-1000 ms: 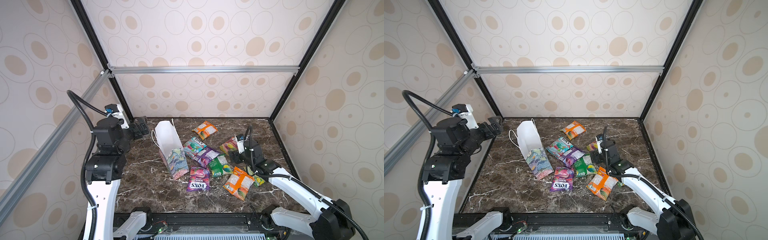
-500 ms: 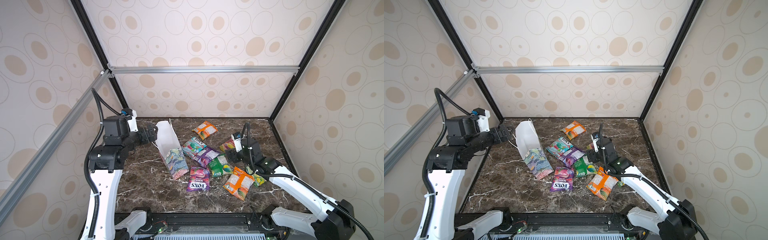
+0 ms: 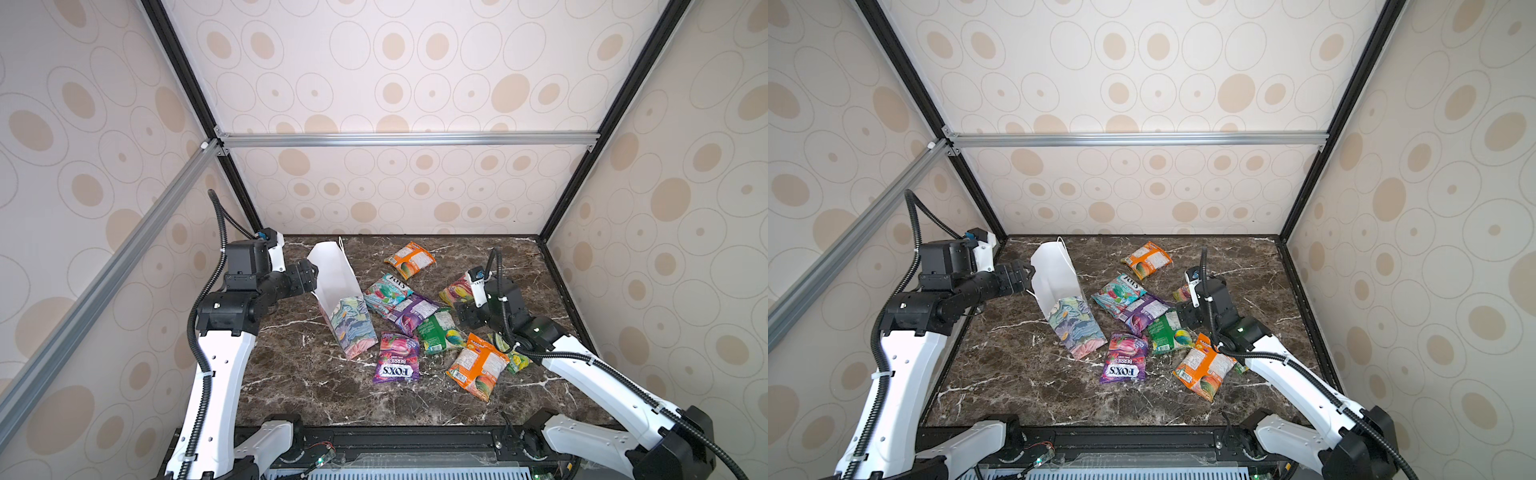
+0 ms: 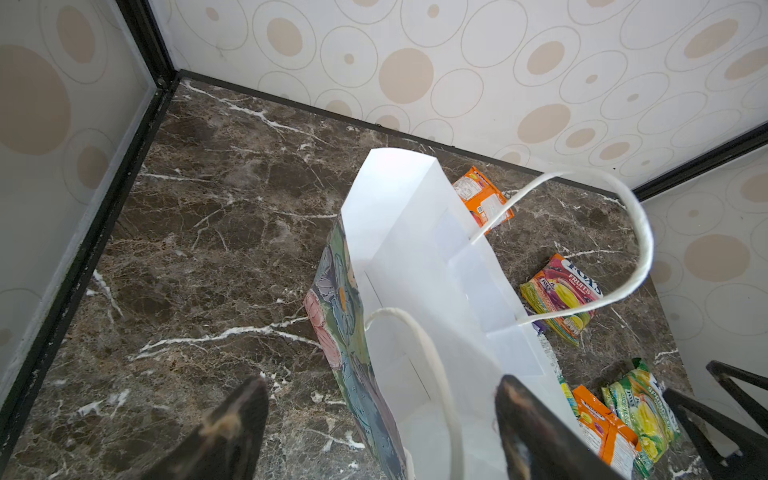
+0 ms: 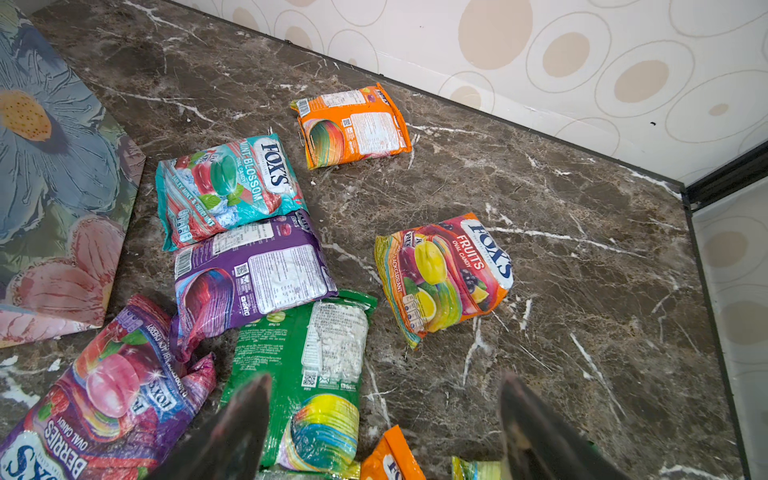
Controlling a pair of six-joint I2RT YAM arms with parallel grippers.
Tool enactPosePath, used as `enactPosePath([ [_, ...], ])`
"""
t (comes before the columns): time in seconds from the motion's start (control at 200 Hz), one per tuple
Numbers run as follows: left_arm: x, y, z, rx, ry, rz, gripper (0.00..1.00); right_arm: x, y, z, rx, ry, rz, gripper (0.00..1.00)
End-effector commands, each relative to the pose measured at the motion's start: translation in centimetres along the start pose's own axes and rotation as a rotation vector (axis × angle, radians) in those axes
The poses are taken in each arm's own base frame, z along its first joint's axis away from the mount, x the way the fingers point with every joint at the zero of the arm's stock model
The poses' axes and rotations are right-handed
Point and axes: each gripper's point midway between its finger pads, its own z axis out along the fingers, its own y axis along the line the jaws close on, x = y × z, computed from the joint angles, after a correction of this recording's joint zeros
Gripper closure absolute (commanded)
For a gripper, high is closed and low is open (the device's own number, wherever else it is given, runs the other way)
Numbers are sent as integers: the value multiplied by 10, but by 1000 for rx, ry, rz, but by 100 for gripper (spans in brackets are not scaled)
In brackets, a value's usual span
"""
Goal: Place the snacks into the paper bag
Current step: 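Raise the left gripper to the white bag while the right moves over packets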
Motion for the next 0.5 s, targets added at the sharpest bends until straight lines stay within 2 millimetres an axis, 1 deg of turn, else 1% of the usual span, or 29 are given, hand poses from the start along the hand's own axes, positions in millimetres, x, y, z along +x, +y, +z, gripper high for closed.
enactPosePath([
  [0.0, -15, 0, -7, -17, -70, 60, 19, 8, -2, -5, 13, 9, -11, 12],
  [0.085, -13, 4, -2, -33, -68, 95, 22, 9, -2, -4, 10, 7, -1, 12],
  [0.215, -14, 1, 9, -4, -84, 132, 22, 6, -1, -3, 7, 5, 9, 12],
  [0.26, -14, -1, 12, 10, -87, 136, 24, 4, -2, -4, 12, 1, 10, 12],
  [0.355, -18, -4, 13, 26, -85, 143, 39, 1, -3, -6, 15, -10, 13, 12],
  [0.415, -21, -6, 13, 32, -85, 153, 51, 0, -3, -7, 14, -23, 9, 12],
  [0.495, -25, -9, 12, 38, -95, 172, 71, 0, -3, -8, 13, -44, 10, 12],
])
